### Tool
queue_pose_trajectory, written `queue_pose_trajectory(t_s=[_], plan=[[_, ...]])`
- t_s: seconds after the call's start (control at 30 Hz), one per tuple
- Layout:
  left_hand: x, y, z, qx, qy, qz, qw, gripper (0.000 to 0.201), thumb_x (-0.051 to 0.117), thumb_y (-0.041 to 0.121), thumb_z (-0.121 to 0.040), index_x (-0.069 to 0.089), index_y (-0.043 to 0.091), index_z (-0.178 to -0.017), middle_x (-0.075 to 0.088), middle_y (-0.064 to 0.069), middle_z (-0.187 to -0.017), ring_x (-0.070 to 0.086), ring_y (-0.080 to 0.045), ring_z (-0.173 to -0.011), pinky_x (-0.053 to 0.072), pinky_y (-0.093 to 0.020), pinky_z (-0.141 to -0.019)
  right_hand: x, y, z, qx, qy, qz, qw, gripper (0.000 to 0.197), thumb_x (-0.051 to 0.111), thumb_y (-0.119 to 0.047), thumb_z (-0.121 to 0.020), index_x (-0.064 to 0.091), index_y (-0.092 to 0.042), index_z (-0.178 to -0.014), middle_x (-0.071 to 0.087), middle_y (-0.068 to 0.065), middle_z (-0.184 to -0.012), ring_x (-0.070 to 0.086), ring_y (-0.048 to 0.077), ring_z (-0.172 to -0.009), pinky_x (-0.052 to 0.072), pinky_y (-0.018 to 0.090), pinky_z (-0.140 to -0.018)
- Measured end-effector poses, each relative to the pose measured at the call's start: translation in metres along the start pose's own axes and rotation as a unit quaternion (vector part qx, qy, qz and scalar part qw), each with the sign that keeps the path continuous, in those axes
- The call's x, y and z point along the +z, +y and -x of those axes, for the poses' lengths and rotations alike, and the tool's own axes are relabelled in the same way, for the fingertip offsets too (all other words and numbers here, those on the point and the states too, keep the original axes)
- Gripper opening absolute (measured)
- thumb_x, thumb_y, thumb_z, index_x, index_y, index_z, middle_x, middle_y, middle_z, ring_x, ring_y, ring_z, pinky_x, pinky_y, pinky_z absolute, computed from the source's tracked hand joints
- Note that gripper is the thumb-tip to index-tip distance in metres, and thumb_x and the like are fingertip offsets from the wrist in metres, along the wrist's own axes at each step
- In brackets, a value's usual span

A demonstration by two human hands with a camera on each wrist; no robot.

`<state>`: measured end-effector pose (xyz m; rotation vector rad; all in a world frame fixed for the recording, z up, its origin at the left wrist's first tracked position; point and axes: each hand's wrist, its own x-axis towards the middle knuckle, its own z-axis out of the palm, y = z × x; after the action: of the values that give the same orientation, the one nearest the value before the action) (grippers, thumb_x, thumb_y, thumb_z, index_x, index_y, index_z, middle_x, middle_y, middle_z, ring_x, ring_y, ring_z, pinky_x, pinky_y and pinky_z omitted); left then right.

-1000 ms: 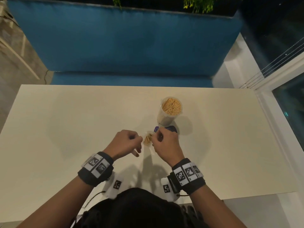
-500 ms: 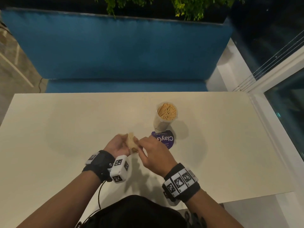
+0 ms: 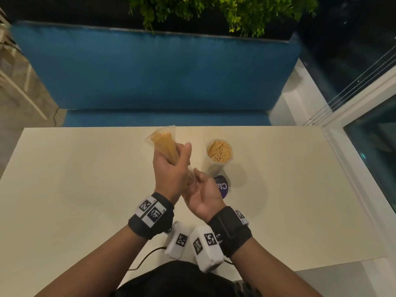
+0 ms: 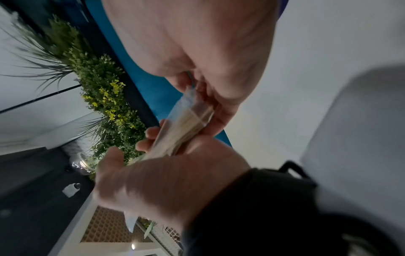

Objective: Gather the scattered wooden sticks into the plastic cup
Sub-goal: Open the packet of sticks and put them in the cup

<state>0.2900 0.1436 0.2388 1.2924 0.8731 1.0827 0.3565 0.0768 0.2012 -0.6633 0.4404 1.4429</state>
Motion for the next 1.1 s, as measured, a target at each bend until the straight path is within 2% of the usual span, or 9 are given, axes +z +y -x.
queue_pose_trajectory(t_s=[0.2,0.27,0.37,0.5,0.8,0.9,0.93,1.03,1.1], plan=[[0.005,0.01,-0.005,0.029,0.041,0.033,0.998,0.021,0.073,0.017,-0.094,0.061,0.006,-0.08,0.054,-0.014,-0.054,0.051,-0.031,-0.046,0.048,-0.035,-0.052,-0.001,0.008,-0.006,0.002,0.029,0.018,0.999,0.026,0.055,-0.012,-0.101,0.069,0.002,-0.119,0.071,0.018,-0.112,0.068,0.027,-0.101,0.06,0.034,-0.083],[0.007,0.012,-0.008,0.04,0.037,0.031,0.998,0.035,0.072,0.02,-0.094,0.056,0.001,-0.07,0.054,-0.016,-0.053,0.05,-0.034,-0.044,0.047,-0.035,-0.051,-0.001,0.01,-0.008,-0.004,0.031,0.021,0.999,0.022,0.054,-0.01,-0.101,0.068,0.002,-0.114,0.072,0.017,-0.104,0.068,0.025,-0.095,0.06,0.033,-0.081],[0.007,0.015,-0.008,0.052,0.031,0.036,0.998,0.036,0.071,0.018,-0.094,0.054,0.003,-0.066,0.054,-0.019,-0.051,0.051,-0.035,-0.042,0.049,-0.036,-0.051,-0.001,0.011,-0.009,-0.019,0.03,0.023,0.999,0.023,0.049,-0.009,-0.104,0.07,0.001,-0.101,0.072,0.016,-0.087,0.069,0.023,-0.077,0.06,0.031,-0.062],[0.005,0.016,-0.006,0.066,0.012,0.03,0.997,0.033,0.071,0.018,-0.094,0.055,0.0,-0.071,0.057,-0.02,-0.052,0.054,-0.034,-0.041,0.051,-0.041,-0.054,-0.004,0.009,-0.009,-0.045,0.025,0.039,0.998,0.023,0.046,-0.008,-0.102,0.068,0.002,-0.101,0.071,0.015,-0.086,0.069,0.021,-0.075,0.056,0.03,-0.064],[0.009,0.022,0.001,0.082,-0.062,-0.007,0.995,0.021,0.074,0.017,-0.093,0.056,0.013,-0.084,0.062,-0.021,-0.075,0.067,-0.036,-0.062,0.057,-0.046,-0.064,-0.007,0.013,-0.014,-0.076,0.039,0.103,0.991,0.023,0.037,-0.006,-0.107,0.059,-0.001,-0.111,0.059,0.014,-0.111,0.06,0.021,-0.101,0.054,0.029,-0.086],[0.007,0.014,0.007,0.024,-0.081,-0.009,0.996,0.022,0.077,0.021,-0.089,0.059,0.009,-0.092,0.067,-0.018,-0.08,0.07,-0.033,-0.066,0.06,-0.049,-0.064,-0.006,0.014,-0.011,-0.077,0.023,0.059,0.995,0.039,0.054,-0.012,-0.101,0.057,0.004,-0.137,0.05,0.02,-0.149,0.046,0.028,-0.143,0.029,0.037,-0.123],[0.006,0.011,0.008,0.006,-0.071,-0.005,0.997,0.024,0.078,0.021,-0.089,0.06,0.006,-0.095,0.068,-0.018,-0.08,0.07,-0.032,-0.064,0.06,-0.047,-0.062,-0.008,0.014,-0.013,-0.073,0.028,0.05,0.996,0.049,0.06,-0.011,-0.097,0.053,0.003,-0.143,0.046,0.021,-0.153,0.041,0.028,-0.147,0.022,0.04,-0.126],[0.006,0.013,0.005,0.003,-0.036,0.009,0.999,0.024,0.076,0.019,-0.091,0.059,0.003,-0.094,0.064,-0.024,-0.077,0.063,-0.029,-0.057,0.055,-0.039,-0.058,-0.01,0.012,-0.015,-0.047,0.033,0.038,0.998,0.05,0.06,-0.009,-0.094,0.053,0.006,-0.141,0.055,0.024,-0.138,0.055,0.03,-0.128,0.035,0.038,-0.119],[0.005,0.019,-0.001,0.018,-0.015,0.027,0.999,0.023,0.075,0.02,-0.093,0.059,0.003,-0.094,0.06,-0.024,-0.078,0.059,-0.03,-0.056,0.052,-0.039,-0.058,-0.013,0.009,-0.018,-0.038,0.05,0.044,0.997,0.028,0.05,-0.008,-0.099,0.063,0.006,-0.12,0.068,0.021,-0.106,0.068,0.027,-0.09,0.049,0.032,-0.089]])
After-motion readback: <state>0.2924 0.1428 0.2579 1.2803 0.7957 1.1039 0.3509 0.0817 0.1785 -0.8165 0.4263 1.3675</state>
